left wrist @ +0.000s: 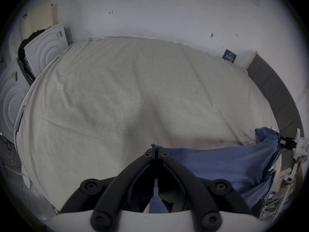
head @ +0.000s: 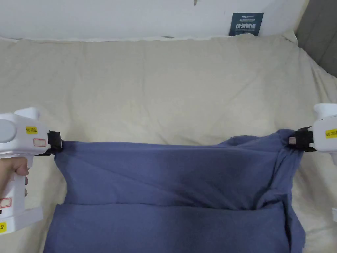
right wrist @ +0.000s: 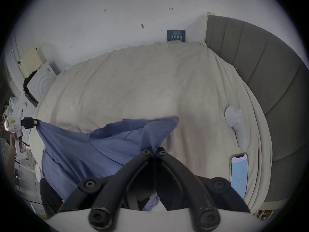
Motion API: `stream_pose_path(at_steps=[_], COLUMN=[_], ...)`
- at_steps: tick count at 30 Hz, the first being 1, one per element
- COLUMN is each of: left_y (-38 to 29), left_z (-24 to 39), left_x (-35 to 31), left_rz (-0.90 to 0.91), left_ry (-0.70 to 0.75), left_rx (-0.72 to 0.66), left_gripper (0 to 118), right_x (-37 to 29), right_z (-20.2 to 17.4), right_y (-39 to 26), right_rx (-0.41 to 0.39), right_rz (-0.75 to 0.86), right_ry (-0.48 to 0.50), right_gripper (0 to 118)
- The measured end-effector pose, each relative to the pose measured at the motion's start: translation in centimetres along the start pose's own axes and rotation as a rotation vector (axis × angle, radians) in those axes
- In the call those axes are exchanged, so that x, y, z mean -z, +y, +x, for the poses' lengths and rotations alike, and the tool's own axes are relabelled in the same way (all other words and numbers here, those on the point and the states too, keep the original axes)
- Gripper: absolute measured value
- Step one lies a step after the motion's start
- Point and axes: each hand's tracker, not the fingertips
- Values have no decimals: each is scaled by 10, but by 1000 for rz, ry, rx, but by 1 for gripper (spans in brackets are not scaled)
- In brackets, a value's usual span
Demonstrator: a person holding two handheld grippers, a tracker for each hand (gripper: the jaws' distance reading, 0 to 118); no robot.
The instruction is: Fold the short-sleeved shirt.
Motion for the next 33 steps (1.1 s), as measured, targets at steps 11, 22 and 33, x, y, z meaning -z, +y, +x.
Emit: stream_pose_path(at_steps=[11, 22, 33], left_y=[-87, -209, -217], left_z=[-37, -62, -63], left_x=[-84, -89, -51], left_rz=[94, -10, -146], left_ry=[-44, -73, -13], left_rx=[-21, 0, -9], left_gripper=[1, 1, 1], right_x=[-89, -96, -48], right_z=[-7, 5, 7], right_y=[-88, -195, -229], right_rx=[-35, -28, -36], right_rz=[130, 41, -109], right_ry=[91, 129, 70], right_gripper=[1, 1, 1])
